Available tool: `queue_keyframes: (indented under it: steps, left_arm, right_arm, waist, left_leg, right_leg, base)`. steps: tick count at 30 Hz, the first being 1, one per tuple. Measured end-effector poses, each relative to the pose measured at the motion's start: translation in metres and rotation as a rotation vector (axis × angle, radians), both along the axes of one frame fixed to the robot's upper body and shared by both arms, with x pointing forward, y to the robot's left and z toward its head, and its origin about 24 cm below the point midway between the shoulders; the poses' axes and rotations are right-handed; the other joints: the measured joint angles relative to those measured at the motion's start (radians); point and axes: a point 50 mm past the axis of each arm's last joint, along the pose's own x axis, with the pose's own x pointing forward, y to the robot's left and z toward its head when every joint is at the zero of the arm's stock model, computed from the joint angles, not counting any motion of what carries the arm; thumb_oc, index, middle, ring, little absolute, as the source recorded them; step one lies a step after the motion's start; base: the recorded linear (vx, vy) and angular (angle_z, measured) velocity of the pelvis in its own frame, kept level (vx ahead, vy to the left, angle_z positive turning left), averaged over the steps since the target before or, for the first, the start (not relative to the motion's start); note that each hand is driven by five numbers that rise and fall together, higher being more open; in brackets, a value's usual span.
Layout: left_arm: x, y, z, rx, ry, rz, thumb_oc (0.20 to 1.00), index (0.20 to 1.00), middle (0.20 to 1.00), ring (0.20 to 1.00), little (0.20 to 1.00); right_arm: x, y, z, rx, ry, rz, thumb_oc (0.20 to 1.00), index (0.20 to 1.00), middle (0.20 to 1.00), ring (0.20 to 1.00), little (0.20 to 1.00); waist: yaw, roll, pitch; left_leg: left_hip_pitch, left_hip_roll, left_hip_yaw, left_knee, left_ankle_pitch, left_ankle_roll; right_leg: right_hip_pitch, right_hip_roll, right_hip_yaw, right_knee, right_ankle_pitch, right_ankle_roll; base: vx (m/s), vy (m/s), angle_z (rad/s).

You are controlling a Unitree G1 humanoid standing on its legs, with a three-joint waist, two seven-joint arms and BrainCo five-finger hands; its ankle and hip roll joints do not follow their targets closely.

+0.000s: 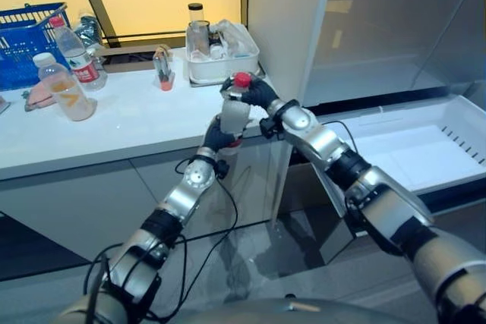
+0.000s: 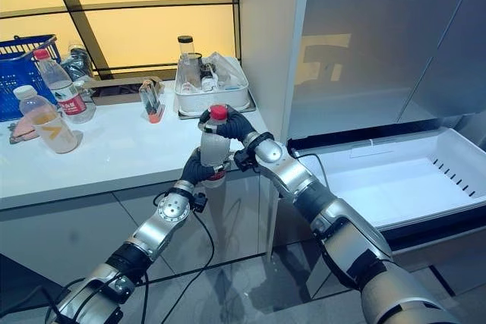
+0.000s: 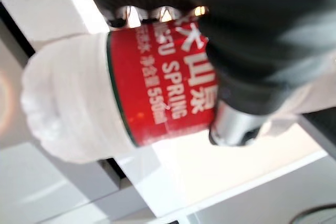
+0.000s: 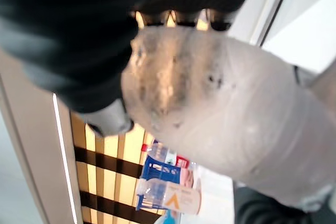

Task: Take the drinks into the refrigerator

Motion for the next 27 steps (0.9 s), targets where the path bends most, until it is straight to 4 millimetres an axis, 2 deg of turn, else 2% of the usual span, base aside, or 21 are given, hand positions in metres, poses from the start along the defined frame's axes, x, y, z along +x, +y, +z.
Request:
queue_keyframes:
  steps: [11,12,13,17,20,27]
  left_arm:
    - [-0.001,-0.006,0.0,-0.028,0.004,-0.002,0.2,0.2,0.2,0.2,0.2]
    - [-0.001,-0.007,0.0,-0.031,0.005,-0.003,0.445,0.445,0.445,0.445,0.445]
    - [-0.001,-0.007,0.0,-0.032,0.005,-0.003,1.0,1.0,1.0,1.0,1.0]
    - [0.0,-0.008,0.0,-0.033,0.005,-0.007,1.0,1.0,1.0,1.0,1.0]
    - [0.006,-0.014,0.011,-0.049,-0.022,-0.031,1.0,1.0,1.0,1.0,1.0]
    - [0.005,-0.024,0.011,-0.122,0.01,-0.072,1.0,1.0,1.0,1.0,1.0]
  right_arm:
    - [0.0,0.0,0.001,0.024,0.002,-0.014,0.2,0.2,0.2,0.2,0.2]
    - [0.0,0.0,0.001,0.024,0.001,-0.015,0.2,0.2,0.2,0.2,0.2]
    - [0.0,-0.001,0.001,0.025,0.0,-0.015,0.2,0.2,0.2,0.2,0.2]
    - [-0.001,0.002,0.002,0.027,-0.001,-0.004,0.2,0.2,0.2,0.2,0.2]
    - [-0.004,0.004,-0.004,0.004,0.009,0.014,0.2,0.2,0.2,0.2,0.2]
    - [-0.007,-0.013,-0.005,-0.013,-0.009,-0.003,0.2,0.2,0.2,0.2,0.2]
  waist:
    - [-0.023,0.001,0.0]
    - [-0.023,0.001,0.0]
    - [-0.022,0.001,0.0]
    - [-0.022,0.001,-0.001]
    - [-0.019,0.002,-0.001]
    - [-0.02,0.005,0.0]
  left_leg:
    - [0.001,0.002,0.003,0.0,0.0,0.0]
    - [0.001,0.002,0.004,0.0,0.0,0.0]
    - [0.001,0.002,0.004,0.0,0.0,0.0]
    - [0.001,0.002,0.006,0.0,0.0,0.0]
    - [0.001,0.002,0.007,0.0,0.0,0.0]
    - [0.0,0.004,0.01,0.0,0.0,0.0]
  right_leg:
    - [-0.001,0.002,0.004,0.0,0.0,0.0]
    - [-0.001,0.003,0.004,0.0,0.0,-0.001]
    - [-0.001,0.003,0.004,0.0,0.001,-0.001]
    - [-0.001,0.003,0.004,0.0,0.001,-0.001]
    - [-0.001,0.003,0.005,0.0,0.001,-0.001]
    - [-0.003,0.005,0.005,0.0,0.001,-0.001]
  base:
    - [0.0,0.0,0.0]
    - [0.0,0.0,0.0]
    - [0.0,0.0,0.0]
    - [0.0,0.0,0.0]
    - [0.0,0.0,0.0]
    - [0.0,0.0,0.0]
